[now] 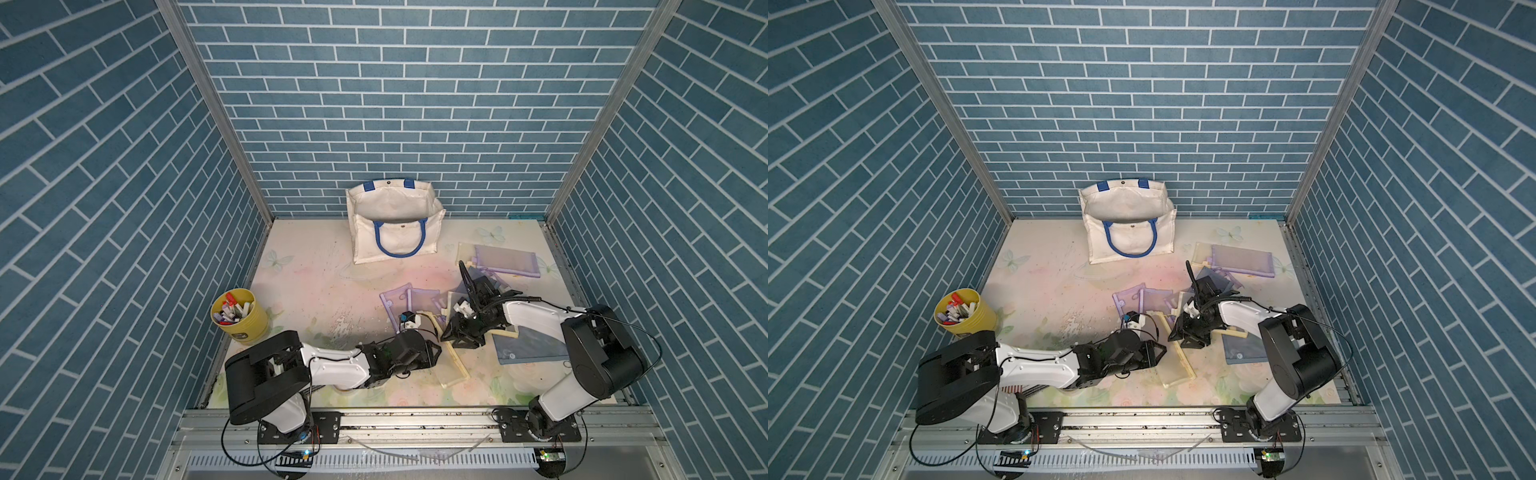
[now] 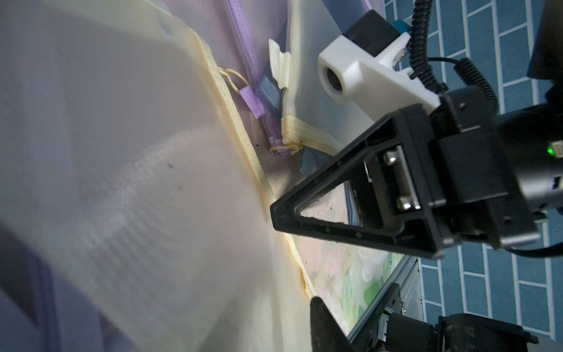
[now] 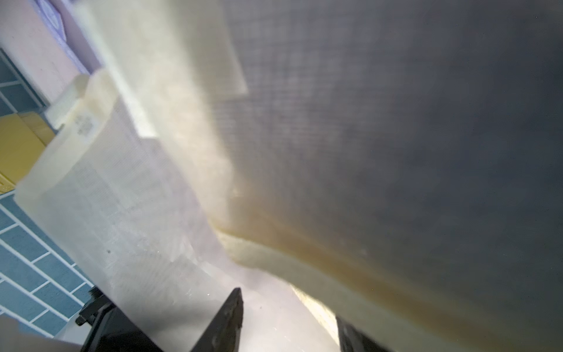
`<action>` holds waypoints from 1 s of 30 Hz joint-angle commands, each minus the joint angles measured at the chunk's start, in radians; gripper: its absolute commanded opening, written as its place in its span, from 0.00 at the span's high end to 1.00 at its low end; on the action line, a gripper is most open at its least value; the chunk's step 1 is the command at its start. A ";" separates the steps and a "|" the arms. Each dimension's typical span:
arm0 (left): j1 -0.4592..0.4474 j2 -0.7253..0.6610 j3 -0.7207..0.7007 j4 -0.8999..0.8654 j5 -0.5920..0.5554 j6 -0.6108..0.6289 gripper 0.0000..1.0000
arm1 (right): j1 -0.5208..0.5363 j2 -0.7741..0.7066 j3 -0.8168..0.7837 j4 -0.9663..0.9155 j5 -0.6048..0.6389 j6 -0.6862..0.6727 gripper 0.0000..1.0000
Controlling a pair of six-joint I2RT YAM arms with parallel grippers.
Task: Put the pencil pouch into the canvas bag
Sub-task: Pick up the pencil pouch.
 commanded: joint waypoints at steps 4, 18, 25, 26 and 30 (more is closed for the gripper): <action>0.044 -0.051 0.018 -0.109 0.020 0.025 0.75 | 0.010 -0.004 -0.019 0.080 -0.073 0.022 0.51; 0.171 -0.339 0.355 -0.779 0.089 0.495 1.00 | -0.007 -0.103 0.204 -0.055 0.064 0.008 0.36; 0.373 -0.226 0.800 -1.115 0.128 0.892 1.00 | -0.050 -0.103 0.371 -0.161 0.164 -0.015 0.26; 0.392 -0.187 0.868 -1.146 0.112 0.949 1.00 | -0.055 -0.106 0.380 -0.165 0.178 -0.014 0.24; 0.433 0.021 1.203 -1.266 -0.014 1.190 1.00 | -0.063 -0.131 0.413 -0.173 0.233 0.001 0.21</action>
